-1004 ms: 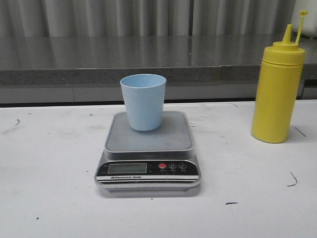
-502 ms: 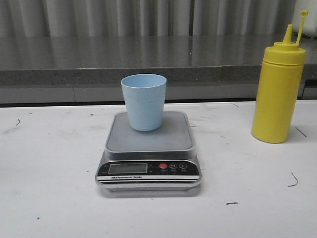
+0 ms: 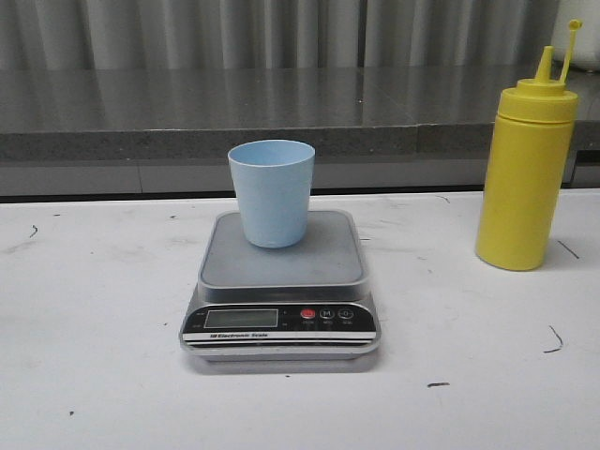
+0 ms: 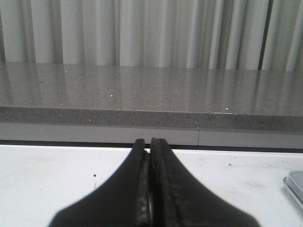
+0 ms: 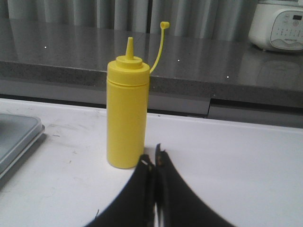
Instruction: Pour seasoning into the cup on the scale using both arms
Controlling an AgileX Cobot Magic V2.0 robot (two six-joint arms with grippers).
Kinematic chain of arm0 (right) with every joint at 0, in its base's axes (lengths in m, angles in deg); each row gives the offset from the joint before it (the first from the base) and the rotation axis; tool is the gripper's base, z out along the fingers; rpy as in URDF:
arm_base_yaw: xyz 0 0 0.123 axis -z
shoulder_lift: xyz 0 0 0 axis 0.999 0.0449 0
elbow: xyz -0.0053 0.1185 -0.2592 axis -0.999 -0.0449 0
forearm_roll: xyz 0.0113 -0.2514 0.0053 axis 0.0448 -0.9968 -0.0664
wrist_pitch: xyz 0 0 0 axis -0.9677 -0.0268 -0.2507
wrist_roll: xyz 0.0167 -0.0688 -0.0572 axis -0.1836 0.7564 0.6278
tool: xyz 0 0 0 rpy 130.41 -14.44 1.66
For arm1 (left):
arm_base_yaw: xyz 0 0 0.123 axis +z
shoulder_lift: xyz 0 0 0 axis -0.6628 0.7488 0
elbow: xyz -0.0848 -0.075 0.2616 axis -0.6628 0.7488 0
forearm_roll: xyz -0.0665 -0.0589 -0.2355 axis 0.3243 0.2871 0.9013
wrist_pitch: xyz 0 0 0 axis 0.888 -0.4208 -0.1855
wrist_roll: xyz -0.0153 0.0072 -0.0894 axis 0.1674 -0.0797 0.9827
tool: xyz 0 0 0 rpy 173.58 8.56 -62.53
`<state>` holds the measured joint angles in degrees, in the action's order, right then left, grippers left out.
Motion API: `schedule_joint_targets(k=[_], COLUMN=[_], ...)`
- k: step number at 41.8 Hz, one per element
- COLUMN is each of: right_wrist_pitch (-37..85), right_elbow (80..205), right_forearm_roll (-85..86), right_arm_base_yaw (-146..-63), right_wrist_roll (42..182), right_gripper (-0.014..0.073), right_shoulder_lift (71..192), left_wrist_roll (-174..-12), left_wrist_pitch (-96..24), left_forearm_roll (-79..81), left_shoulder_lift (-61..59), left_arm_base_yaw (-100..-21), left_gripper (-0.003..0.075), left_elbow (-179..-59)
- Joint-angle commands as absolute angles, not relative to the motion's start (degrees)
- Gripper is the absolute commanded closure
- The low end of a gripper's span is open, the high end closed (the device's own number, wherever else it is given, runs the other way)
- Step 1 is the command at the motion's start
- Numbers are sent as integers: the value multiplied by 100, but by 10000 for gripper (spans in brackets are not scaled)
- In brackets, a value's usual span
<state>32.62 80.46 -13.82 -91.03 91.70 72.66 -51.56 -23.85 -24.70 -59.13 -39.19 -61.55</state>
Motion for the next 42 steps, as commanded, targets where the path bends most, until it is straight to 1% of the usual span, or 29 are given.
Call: schedule_joint_targets(k=[1, 8, 42], right_wrist_pitch=[3927, 3982, 3965], right_elbow=[8081, 8076, 8076], right_forearm_roll=[-1353, -1417, -1398], right_arm_base_yaw=[-9061, -9061, -9061], right_wrist_roll=[9121, 8638, 8645], right_gripper=[662, 662, 662], right_shoulder_lift=[7167, 7167, 7167], left_wrist_roll=[-5082, -5082, -5082], left_wrist_pitch=[-1906, -1906, -1906], left_forearm_roll=[-2431, -2431, -2431], left_shoulder_lift=[-5999, -5999, -5999], left_arm_base_yaw=[-3915, -3915, -3915], left_gripper=[740, 740, 740], left_elbow=[-6021, -6021, -6021])
